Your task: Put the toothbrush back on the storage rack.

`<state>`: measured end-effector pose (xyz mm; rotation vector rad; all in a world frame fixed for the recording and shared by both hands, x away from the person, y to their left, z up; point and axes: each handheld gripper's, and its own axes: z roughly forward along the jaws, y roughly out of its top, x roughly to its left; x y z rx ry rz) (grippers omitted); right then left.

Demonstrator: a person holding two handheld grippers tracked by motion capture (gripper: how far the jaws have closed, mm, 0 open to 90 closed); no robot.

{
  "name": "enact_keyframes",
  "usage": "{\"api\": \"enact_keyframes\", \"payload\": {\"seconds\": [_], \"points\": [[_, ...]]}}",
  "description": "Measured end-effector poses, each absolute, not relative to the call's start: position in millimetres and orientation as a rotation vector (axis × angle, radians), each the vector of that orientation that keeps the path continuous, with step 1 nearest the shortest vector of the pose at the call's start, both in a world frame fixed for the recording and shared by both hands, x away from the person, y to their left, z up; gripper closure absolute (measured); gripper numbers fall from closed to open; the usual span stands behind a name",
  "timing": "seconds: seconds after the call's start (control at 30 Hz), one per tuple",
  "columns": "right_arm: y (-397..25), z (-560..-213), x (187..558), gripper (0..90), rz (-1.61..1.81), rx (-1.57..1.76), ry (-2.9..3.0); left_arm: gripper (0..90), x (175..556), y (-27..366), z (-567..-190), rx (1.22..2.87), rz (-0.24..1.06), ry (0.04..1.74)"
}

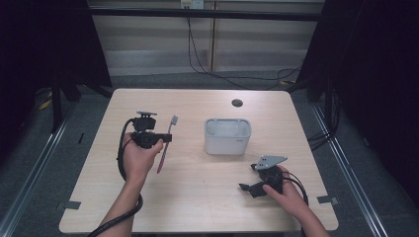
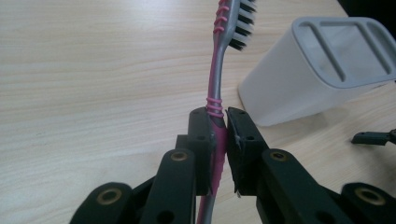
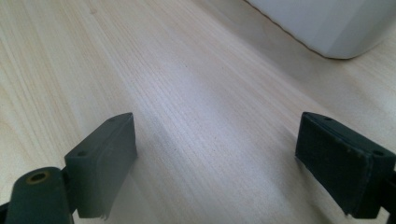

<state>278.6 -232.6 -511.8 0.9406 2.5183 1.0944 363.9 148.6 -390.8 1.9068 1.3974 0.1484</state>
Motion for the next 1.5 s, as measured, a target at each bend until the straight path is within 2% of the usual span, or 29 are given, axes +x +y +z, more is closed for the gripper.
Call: {"api": "enact_keyframes", "payload": {"seconds": [0.37,1.5], "points": [[-233,-512,279,11.9,1.095,0.941,2.518,80.6,363,141,-379,1.85,0.225,1.327],[-233,-512,279,11.9,1.094,0.941,2.518,80.5,365,125,-349,1.705,0.312,1.205]]}}
